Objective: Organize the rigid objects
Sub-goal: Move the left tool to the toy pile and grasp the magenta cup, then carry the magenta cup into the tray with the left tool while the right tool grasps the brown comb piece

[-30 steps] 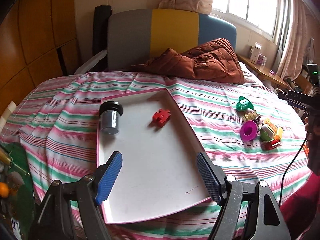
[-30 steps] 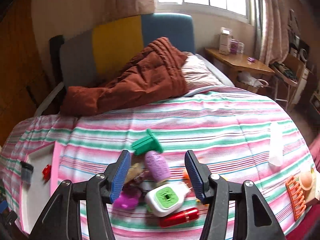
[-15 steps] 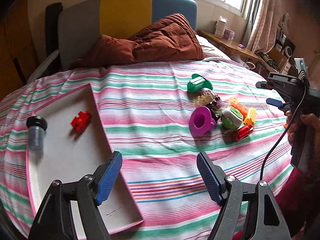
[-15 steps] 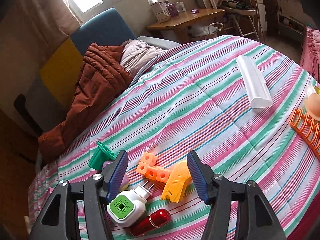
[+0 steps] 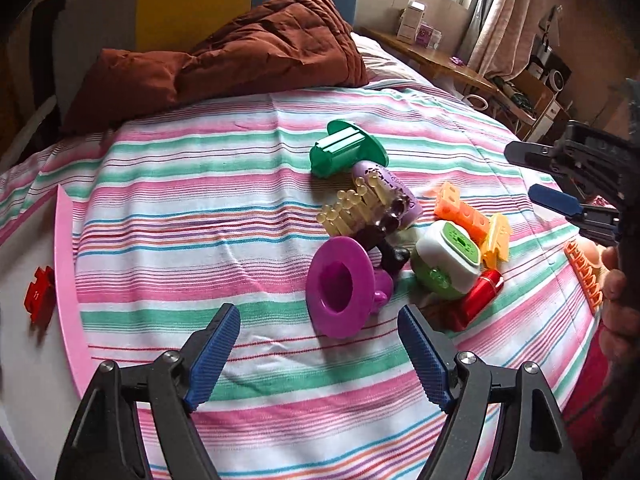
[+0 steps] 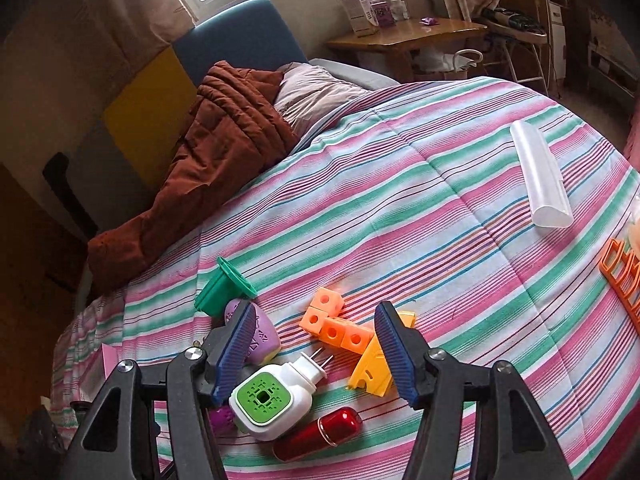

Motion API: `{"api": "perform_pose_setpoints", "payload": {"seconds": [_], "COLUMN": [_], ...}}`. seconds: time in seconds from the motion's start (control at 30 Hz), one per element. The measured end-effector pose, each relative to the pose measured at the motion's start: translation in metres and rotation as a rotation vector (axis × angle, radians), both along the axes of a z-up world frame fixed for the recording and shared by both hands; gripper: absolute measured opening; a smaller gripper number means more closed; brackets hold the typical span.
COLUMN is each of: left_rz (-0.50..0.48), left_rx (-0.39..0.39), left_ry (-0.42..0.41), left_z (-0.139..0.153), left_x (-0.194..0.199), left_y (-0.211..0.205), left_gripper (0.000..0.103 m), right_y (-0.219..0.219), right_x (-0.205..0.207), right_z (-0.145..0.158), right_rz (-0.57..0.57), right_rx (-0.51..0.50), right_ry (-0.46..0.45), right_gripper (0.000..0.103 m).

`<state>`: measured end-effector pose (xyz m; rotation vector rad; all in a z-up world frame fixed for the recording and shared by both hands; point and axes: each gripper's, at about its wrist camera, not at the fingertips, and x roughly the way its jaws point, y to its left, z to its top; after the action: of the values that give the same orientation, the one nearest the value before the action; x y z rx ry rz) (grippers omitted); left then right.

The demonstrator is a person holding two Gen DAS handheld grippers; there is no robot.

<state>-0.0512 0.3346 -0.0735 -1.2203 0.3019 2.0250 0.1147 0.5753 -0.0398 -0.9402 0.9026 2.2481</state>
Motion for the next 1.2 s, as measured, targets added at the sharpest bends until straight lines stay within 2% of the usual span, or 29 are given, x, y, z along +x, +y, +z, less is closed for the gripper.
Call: {"api": "perform_pose_setpoints", "payload": {"seconds": [0.1, 0.2, 0.23, 0.3, 0.33, 0.43, 0.6, 0.77, 0.93, 1.2], "left_rz": [0.009, 0.012, 0.010, -0.009, -0.027, -0.054, -0.034, -0.052, -0.073, -0.080], "left_rx": [0.004, 0.003, 0.004, 0.012, 0.004, 0.028, 0.044, 0.032, 0.037, 0.049], "left_ry": [-0.033, -0.026, -0.028, -0.014, 0.004, -0.003, -0.022, 0.030, 0.042, 0.072], "left_z": [-0.009, -0.015, -0.017, -0.018, -0.018, -0.018, -0.016, -0.017, -0.016, -0.020], "left_x": [-0.008, -0.015, -0.017, -0.016, -0.014, -0.006, 0.012, 0.038, 0.054, 0.064], "left_y": [0.012, 0.024, 0.027, 0.028, 0.028, 0.018, -0.009, -0.028, -0.043, -0.053], "left_gripper": [0.086, 0.090, 0.087, 0.064, 0.057, 0.057, 0.057, 0.057, 0.057, 0.057], "right_y": [-0.002, -0.004, -0.004, -0.004, -0.004, -0.004, -0.005, -0.007, -0.024, -0.084], "right_x": [-0.003, -0.004, -0.005, -0.006, -0.007, -0.007, -0.007, -0.011, -0.022, -0.048], "right_z": [0.000, 0.000, 0.000, 0.000, 0.000, -0.001, -0.002, -0.006, -0.003, -0.007], "right_rz": [0.016, 0.027, 0.029, 0.033, 0.034, 0.033, 0.037, 0.070, 0.181, 0.439], "right_rx": [0.004, 0.007, 0.009, 0.011, 0.015, 0.025, 0.025, 0.005, 0.024, 0.178], "right_ry": [-0.003, -0.007, -0.010, -0.015, -0.017, -0.022, -0.024, -0.025, -0.012, -0.097], "right_gripper": [0.063, 0.063, 0.063, 0.063, 0.063, 0.063, 0.063, 0.063, 0.063, 0.062]}}
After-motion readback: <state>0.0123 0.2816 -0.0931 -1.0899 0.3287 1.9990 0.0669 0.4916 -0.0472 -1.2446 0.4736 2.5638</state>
